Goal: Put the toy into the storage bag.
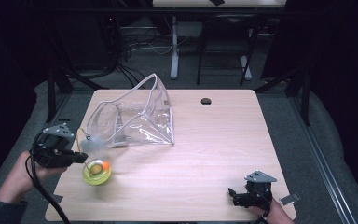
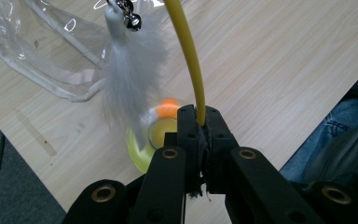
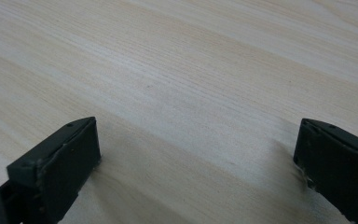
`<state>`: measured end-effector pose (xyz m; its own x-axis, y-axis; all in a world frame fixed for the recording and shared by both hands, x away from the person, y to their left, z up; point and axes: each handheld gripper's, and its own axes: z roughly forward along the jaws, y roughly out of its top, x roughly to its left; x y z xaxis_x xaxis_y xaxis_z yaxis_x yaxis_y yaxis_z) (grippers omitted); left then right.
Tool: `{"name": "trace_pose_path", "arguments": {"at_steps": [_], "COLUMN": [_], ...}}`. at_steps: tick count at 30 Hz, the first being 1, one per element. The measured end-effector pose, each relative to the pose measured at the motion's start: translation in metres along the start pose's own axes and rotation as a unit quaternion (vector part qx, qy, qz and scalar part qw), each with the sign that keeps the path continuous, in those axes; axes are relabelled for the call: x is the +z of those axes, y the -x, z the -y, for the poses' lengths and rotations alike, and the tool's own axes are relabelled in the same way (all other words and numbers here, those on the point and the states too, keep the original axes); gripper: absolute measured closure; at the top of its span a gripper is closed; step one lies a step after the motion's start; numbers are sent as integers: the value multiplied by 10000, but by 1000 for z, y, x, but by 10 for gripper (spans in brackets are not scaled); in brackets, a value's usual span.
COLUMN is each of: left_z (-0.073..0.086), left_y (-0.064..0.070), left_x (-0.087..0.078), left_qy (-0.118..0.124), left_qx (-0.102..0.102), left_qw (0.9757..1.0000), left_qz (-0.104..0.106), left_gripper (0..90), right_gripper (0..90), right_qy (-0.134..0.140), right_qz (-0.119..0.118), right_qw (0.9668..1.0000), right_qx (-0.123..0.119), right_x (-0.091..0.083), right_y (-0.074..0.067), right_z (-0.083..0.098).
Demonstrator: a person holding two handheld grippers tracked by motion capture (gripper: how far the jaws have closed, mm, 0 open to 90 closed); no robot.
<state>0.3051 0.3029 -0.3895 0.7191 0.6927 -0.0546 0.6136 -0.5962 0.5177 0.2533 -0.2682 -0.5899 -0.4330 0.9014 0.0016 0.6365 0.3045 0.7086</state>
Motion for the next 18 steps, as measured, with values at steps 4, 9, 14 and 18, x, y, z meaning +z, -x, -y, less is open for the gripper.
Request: {"name": "trace_pose_path", "arguments": {"at_steps": [4,9,14,18], "left_z": [-1,-5,-10,-16], "left_y": [-3,-7,-10,-11], "left_x": [-2,-6,-11,-13], "left_qy": [-44,-98,-77,-86], "left_qx": [-7,1,5,22], "left_qw": [10000,9999,9999,9999], "left_qz": [-25,-52,-114,-109], "left_gripper": [876,876,876,876], "right_gripper": [0,0,0,0], "right_qy": [2,0,0,15], "right_qz": [1,-2,-1,0], "right_qw": [10000,10000,10000,10000], "right_qx": [0,1,1,-5], "right_x": [0,0,0,0], "right_y": [0,0,0,0], "right_z": [0,0,0,0]}}
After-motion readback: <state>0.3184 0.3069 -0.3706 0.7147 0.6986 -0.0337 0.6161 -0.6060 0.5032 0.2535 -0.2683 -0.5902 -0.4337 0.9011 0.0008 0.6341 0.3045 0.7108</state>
